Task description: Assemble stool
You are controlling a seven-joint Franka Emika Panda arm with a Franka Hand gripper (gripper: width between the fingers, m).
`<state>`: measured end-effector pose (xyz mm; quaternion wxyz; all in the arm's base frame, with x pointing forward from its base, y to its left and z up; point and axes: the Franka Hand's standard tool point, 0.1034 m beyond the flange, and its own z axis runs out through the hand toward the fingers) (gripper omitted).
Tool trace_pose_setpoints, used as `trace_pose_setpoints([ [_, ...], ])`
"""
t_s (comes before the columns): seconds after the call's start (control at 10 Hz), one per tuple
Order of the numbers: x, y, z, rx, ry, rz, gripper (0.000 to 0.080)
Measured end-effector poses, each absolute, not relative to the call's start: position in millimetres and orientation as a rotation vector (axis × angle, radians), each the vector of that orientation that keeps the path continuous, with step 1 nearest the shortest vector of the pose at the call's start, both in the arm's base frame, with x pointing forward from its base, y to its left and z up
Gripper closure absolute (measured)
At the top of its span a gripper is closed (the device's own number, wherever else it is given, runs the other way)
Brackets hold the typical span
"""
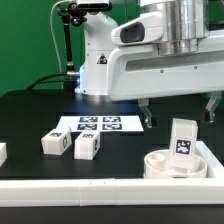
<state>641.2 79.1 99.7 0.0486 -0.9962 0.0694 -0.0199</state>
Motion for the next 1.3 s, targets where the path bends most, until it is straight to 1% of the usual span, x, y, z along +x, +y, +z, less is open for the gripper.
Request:
trace_pose_setpoints([
  [0.2, 640.9, 83.9, 98.5, -3.041, 0.255, -0.058, 0.0151],
  [0.5, 640.8, 83.1, 91.8, -3.043, 0.238, -0.066, 0.0151],
  [0.6, 641.4, 82.1, 92.0, -3.043, 0.233, -0.067, 0.0265],
  [0.7, 641.1, 81.5, 90.9, -3.045, 0.222, -0.066, 0.0399],
  [0.8, 641.0, 80.8, 90.2, -3.046, 0.212, -0.065, 0.0399],
  [0.9, 640.9, 81.4, 90.2, -3.044, 0.222, -0.064, 0.0462],
  [1.2, 640.8, 82.2, 90.2, -3.037, 0.272, -0.061, 0.0462],
  [1.3, 640.3, 83.4, 89.8, -3.01, 0.397, -0.052, 0.0462],
])
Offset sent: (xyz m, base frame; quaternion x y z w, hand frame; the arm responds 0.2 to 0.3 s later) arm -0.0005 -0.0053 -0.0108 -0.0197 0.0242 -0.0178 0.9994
